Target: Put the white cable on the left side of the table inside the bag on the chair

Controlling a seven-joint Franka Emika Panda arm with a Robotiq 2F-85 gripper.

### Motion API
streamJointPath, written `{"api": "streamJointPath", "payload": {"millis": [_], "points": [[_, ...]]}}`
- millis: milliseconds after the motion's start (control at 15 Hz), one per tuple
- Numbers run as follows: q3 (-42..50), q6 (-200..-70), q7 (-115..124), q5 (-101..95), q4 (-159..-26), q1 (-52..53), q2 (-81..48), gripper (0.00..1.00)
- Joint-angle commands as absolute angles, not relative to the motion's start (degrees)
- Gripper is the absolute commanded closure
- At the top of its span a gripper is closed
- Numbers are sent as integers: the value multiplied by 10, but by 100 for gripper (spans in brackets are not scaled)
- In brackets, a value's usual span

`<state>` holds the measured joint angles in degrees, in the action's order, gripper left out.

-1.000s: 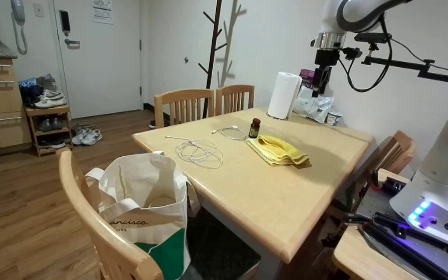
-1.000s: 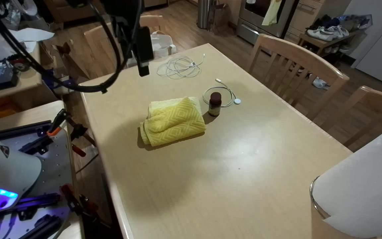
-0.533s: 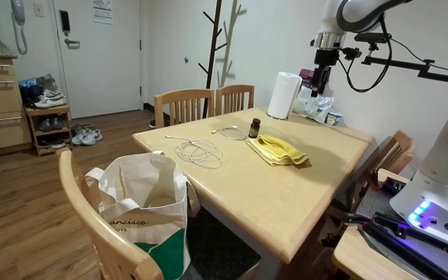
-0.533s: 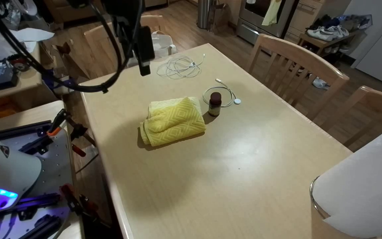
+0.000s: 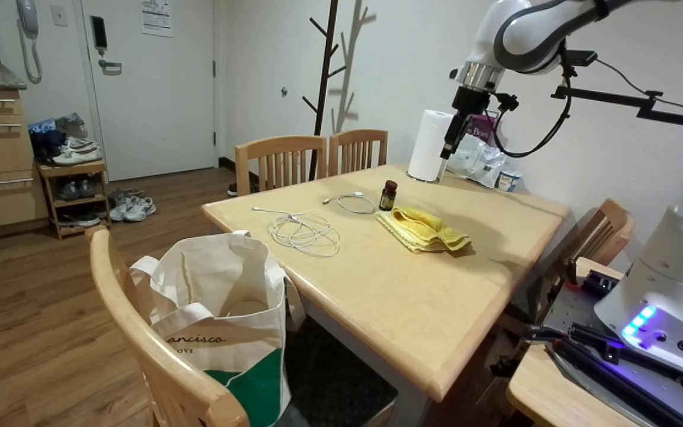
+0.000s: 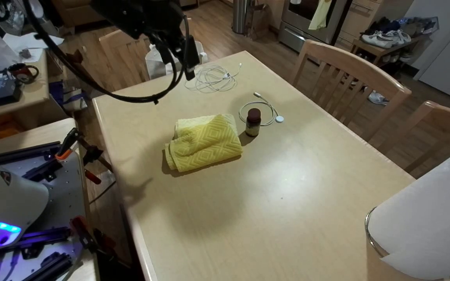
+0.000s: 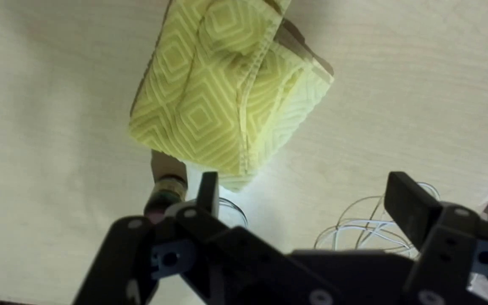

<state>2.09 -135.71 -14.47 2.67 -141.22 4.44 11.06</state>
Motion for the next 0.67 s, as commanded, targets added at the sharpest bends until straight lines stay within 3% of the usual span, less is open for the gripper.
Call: {"api": "streamJointPath", "payload": {"millis": [0, 600], "points": [[-13, -1373, -182, 2, -1403, 66, 105, 0], [-53, -1405, -181, -118, -1376, 78, 85, 0]]}}
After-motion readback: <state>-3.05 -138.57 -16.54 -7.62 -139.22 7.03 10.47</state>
